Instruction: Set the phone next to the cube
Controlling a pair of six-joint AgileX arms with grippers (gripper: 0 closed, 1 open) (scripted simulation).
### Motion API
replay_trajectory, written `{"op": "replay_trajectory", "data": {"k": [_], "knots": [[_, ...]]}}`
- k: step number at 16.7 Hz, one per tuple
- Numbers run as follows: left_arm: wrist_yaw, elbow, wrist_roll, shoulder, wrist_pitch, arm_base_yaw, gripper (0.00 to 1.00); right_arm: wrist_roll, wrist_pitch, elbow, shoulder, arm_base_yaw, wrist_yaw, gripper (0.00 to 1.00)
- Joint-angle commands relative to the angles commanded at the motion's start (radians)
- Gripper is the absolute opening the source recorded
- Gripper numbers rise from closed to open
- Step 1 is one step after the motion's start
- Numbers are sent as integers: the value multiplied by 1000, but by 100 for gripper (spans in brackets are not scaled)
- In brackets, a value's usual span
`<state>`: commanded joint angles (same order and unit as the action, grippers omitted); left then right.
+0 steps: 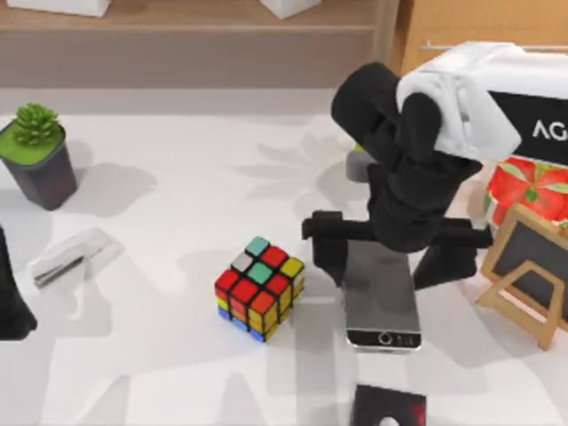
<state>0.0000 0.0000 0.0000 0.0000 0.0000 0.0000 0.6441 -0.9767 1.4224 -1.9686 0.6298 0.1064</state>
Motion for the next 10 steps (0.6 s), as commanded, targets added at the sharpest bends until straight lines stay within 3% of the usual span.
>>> {"op": "replay_trajectory", "data": {"k": [10], "knots": [[0, 0, 0, 0, 0, 0, 100, -13, 65, -47, -56, -15, -115, 0]]}}
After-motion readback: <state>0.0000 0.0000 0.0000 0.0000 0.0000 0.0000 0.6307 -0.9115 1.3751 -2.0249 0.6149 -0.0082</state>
